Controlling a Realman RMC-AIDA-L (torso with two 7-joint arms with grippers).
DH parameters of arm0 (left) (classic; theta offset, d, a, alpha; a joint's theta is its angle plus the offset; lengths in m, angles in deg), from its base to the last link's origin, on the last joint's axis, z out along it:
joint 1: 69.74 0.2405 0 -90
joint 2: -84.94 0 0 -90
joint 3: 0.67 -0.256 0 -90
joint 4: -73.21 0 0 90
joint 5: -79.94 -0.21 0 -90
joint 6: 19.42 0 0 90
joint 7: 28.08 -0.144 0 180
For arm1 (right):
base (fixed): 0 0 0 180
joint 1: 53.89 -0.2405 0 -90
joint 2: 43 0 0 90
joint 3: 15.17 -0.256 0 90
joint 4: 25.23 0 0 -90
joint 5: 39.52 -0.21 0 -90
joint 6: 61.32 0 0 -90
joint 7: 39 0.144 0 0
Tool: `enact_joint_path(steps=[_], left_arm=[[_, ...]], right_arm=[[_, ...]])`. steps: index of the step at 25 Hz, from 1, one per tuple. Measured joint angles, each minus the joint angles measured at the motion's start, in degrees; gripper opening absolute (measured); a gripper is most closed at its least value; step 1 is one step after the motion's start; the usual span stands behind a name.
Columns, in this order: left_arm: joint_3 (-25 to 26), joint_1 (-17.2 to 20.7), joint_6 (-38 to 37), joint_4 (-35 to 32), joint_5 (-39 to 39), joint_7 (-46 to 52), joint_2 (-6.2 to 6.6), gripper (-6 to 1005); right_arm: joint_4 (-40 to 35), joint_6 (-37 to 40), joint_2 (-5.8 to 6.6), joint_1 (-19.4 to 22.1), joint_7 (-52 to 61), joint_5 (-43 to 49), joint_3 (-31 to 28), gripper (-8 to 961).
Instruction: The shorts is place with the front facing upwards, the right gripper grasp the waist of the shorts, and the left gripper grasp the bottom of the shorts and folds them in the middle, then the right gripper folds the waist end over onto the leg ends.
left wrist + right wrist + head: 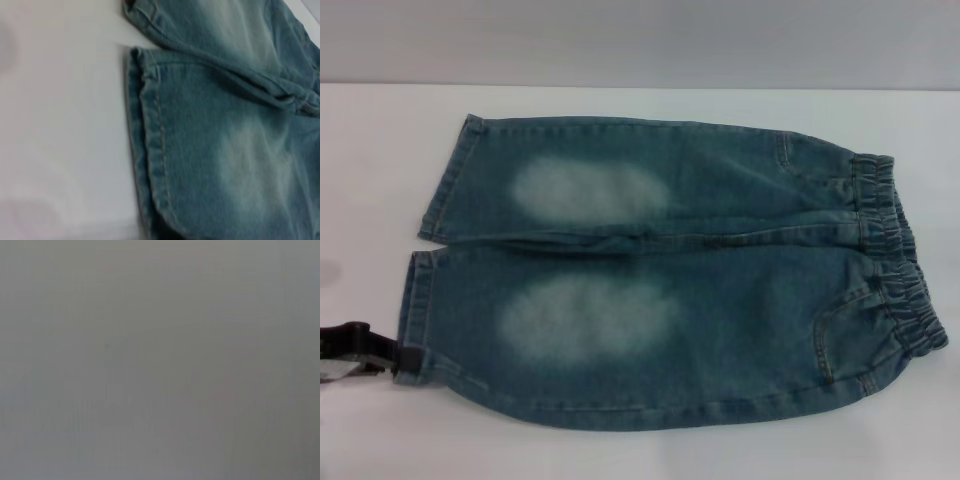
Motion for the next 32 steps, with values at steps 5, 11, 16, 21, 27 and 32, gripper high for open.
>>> enact_joint_path(steps=[5,11,16,21,27,32], left_arm=[[0.8,-0.5,0.9,0.0,0.2,0.0,0.05,39],[2.0,-1.9,2.1,0.0,0.3,0.2,-0.21,38],[2.2,-2.8,2.3,0.0,0.4,-0.2,-0.07,38],[2.2,-3.3,2.9,0.0,0.4,-0.7,0.53,38],[2.2,-3.7,3.6,-0.1,0.4,-0.8,0.82,39],[2.1,-4.1,4.4,-0.1,0.2,-0.9,0.85,39]], right_arm=[[-1.2,0.0,0.27,0.1,7.5,2.1,1.6,550],[-12.9,4.7,1.42,1.4,38.5,16.4,8.0,551],[-22.2,14.6,5.19,0.6,58.7,30.2,13.0,549],[-30.9,23.4,9.36,-2.8,73.5,42.5,16.5,548],[-41.1,31.4,12.34,-10.0,89.1,65.8,19.8,549],[-44.8,34.9,13.14,-13.9,92.7,77.4,23.5,549]])
